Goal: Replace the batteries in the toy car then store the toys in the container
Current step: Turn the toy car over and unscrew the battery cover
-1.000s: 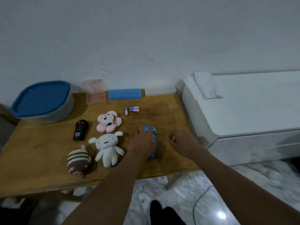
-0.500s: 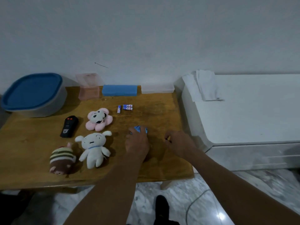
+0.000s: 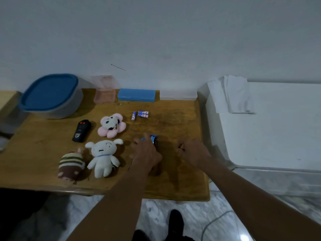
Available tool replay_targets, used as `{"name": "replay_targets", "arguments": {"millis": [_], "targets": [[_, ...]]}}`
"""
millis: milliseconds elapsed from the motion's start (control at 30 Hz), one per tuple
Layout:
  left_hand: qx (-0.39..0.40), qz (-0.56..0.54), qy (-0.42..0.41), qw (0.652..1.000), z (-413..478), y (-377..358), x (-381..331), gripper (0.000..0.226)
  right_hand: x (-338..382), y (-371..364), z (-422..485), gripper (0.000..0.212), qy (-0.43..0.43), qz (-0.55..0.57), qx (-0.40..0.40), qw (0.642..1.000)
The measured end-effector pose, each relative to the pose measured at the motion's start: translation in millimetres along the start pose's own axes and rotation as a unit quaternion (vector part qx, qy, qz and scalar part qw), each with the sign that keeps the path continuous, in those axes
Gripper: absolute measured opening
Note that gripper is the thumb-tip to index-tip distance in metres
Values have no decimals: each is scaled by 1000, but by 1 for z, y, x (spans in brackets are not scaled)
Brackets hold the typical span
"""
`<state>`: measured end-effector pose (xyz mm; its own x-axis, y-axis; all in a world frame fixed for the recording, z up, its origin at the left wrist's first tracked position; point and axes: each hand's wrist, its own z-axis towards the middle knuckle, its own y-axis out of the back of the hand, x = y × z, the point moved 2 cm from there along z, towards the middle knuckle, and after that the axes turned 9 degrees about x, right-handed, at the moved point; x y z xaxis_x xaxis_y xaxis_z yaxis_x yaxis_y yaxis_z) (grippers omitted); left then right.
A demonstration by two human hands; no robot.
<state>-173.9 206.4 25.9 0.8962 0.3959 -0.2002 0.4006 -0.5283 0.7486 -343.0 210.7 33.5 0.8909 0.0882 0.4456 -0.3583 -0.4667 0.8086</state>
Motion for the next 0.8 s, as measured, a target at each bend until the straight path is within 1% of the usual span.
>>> {"name": "replay_targets", "arguments": {"millis": [67,133,200,233,300,367,400,467,533,600,667,733,800], "targets": [[-10,-33,-3,999,3,5,6,84,1,0,2,18,4,-13,6,1000],[-14,-93,-26,995,6,7,13,87,3,1,2,19,3,-12,11,1000],[-22,-211,-52,976,10,11,21,81,4,3,1,18,-3,-2,11,1000],[-21,-287,-68,955,10,14,25,73,6,4,0,18,-7,-1,9,1000],[12,-421,-90,903,7,20,33,55,10,8,-1,18,-13,6,-4,1000],[73,-521,-93,846,3,23,42,47,15,13,-2,18,-25,18,-24,999],[113,-570,-92,808,1,25,46,44,18,16,-3,19,-33,25,-33,999],[179,-649,-96,733,-6,29,55,33,25,21,-6,22,-50,38,-49,997],[216,-686,-114,686,-9,32,63,32,34,26,-9,21,-60,47,-66,995],[243,-701,-134,657,-10,35,69,34,45,30,-10,19,-72,81,-87,990],[267,-703,-145,643,-8,39,74,36,55,33,-10,16,-81,136,-125,979],[282,-698,-139,644,-7,42,79,36,63,33,-10,16,-93,210,-161,960],[291,-683,-143,655,-3,44,83,38,72,31,-13,19,-106,305,-178,930]]}}
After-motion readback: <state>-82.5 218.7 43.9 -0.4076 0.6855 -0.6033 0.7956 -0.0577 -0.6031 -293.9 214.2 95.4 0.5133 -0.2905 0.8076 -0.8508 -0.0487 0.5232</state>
